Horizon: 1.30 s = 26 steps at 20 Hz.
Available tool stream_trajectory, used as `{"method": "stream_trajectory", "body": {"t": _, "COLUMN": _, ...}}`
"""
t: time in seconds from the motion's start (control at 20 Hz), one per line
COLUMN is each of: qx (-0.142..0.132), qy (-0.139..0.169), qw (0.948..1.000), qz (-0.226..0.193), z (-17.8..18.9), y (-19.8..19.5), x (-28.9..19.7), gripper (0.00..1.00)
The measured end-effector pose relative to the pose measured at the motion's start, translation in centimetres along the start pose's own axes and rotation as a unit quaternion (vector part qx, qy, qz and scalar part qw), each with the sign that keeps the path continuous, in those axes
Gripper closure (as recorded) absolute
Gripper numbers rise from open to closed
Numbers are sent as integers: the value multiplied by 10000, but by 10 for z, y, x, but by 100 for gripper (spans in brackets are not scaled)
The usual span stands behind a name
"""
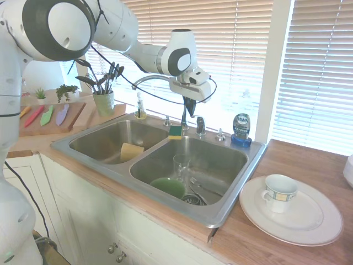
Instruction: Turn off the faucet
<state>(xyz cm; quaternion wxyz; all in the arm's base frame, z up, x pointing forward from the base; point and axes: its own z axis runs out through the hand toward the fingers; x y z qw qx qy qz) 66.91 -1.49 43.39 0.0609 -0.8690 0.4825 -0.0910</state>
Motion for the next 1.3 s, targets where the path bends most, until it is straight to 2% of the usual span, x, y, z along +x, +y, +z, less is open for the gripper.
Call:
{"method": "stream_trajectory", "body": {"t": 0.1, "qx": -527, "qy": -315, "qw": 9981, "qz": -17, "z": 6, "y": 14, "x": -8, "gripper": 100}}
{"method": "stream_trajectory", "body": {"t": 0.2, "qx": -774, "qy": -443, "qw": 9960, "qz": -23, "z": 12, "y": 25, "x": -15, "gripper": 100}}
{"method": "stream_trajectory", "body": {"t": 0.5, "qx": -1203, "qy": -621, "qw": 9908, "qz": -13, "z": 2, "y": 89, "x": -50, "gripper": 100}}
{"method": "stream_trajectory", "body": {"t": 0.75, "qx": -1310, "qy": -776, "qw": 9883, "qz": -19, "z": -15, "y": 155, "x": -88, "gripper": 100}}
{"method": "stream_trajectory", "body": {"t": 0.8, "qx": -1321, "qy": -800, "qw": 9880, "qz": -34, "z": -18, "y": 168, "x": -96, "gripper": 0}}
{"method": "stream_trajectory", "body": {"t": 1.0, "qx": -1299, "qy": -799, "qw": 9883, "qz": -61, "z": -27, "y": 207, "x": -125, "gripper": 0}}
{"method": "stream_trajectory", "body": {"t": 1.3, "qx": -1232, "qy": -759, "qw": 9894, "qz": -76, "z": -28, "y": 219, "x": -134, "gripper": 0}}
